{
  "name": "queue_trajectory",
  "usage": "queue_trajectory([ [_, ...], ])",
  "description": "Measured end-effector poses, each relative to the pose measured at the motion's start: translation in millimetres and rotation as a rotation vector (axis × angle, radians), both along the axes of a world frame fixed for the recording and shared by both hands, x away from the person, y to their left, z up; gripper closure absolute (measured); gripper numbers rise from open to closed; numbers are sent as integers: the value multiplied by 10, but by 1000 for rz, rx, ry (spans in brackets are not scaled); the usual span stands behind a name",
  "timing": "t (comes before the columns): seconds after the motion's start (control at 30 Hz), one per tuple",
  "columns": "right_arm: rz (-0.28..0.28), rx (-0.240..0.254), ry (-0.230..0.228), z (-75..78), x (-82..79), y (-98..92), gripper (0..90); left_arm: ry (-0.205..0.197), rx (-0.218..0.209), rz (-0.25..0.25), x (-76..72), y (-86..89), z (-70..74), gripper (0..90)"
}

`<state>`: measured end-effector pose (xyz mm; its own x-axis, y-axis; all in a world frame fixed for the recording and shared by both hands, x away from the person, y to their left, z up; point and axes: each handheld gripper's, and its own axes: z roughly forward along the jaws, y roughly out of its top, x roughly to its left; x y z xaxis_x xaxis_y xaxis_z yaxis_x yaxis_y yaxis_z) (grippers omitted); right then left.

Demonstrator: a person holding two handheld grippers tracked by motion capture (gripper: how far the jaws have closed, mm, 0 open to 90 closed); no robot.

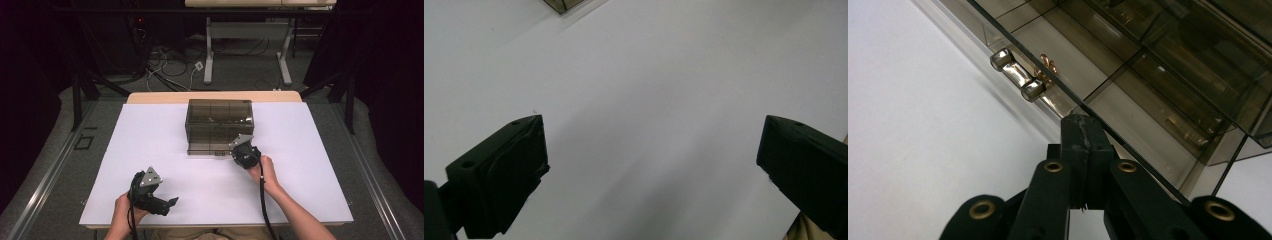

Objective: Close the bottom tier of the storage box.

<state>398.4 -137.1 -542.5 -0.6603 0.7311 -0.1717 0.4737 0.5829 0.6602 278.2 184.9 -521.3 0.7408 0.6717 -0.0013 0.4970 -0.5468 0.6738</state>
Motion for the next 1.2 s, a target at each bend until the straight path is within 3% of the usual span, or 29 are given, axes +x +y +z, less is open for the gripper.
queue_trajectory([
  [0.13, -11, 4, -12, -10, 34, 23, 900, 4, 2, 2, -3, 3, 1, 0],
  [0.17, -14, -16, 6, 5, 36, 22, 900, 3, 3, 2, -3, 4, 1, 0],
  [0.2, -14, -6, -12, -11, 47, 24, 900, 3, -3, 1, -4, 5, 0, 0],
  [0.5, -55, 4, -18, -33, 94, 17, 900, 7, 2, -2, -1, 7, 3, 0],
  [0.57, -56, -23, -5, -18, 101, 4, 900, 7, 4, -3, -1, 4, 2, 0],
  [0.63, -54, -1, -30, -40, 119, -1, 900, 7, 1, -4, 0, 4, 0, 0],
  [0.97, -112, 9, -30, -35, 171, -37, 900, 7, 4, -4, -3, 7, 3, 0],
  [1.0, -107, 37, -53, -54, 194, -41, 900, 7, 6, -3, -4, 6, 3, 0],
  [1.1, -125, 11, -24, -25, 212, -59, 900, 18, 12, -10, -2, 10, 9, 0],
  [1.2, -133, 26, -36, -43, 240, -64, 900, 8, 3, -3, -2, 5, -3, 0],
])
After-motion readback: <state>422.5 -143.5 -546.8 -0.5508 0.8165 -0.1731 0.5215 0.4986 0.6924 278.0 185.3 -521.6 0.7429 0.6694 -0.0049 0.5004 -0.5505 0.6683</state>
